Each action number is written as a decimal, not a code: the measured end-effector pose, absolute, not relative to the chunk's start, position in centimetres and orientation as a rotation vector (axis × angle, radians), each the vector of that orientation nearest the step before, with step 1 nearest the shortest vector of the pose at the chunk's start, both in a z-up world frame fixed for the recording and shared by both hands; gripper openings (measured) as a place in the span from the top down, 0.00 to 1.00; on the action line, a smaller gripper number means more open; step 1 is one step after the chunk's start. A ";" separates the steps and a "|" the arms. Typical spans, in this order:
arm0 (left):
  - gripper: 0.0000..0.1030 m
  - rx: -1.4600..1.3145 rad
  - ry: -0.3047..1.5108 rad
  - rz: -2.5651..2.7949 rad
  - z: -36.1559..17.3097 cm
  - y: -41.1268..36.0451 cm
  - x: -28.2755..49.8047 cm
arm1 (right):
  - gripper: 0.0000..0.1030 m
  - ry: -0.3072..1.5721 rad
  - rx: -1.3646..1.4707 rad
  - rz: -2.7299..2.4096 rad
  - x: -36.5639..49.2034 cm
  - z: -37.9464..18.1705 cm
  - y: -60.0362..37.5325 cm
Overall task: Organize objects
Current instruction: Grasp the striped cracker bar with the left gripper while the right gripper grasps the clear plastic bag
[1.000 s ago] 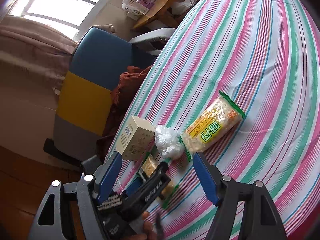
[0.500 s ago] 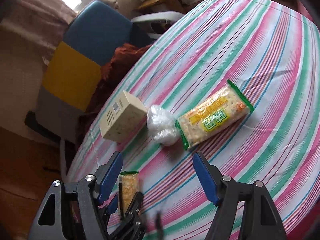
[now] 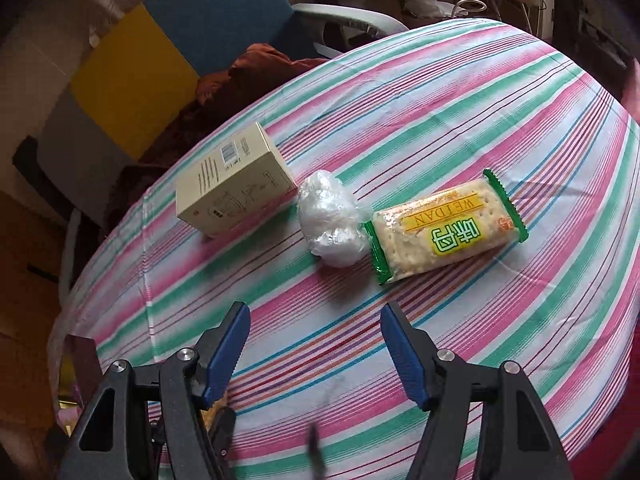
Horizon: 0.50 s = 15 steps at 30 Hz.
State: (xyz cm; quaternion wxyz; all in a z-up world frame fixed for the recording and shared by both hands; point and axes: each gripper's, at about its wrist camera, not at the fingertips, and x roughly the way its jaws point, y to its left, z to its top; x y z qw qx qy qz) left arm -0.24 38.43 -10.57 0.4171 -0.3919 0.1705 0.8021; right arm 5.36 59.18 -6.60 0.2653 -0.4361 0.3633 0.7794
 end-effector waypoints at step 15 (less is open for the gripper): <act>0.55 -0.968 0.422 2.022 -10.8 38.7 -0.1 | 0.33 0.962 -1.210 2.078 4.7 -6.9 58.8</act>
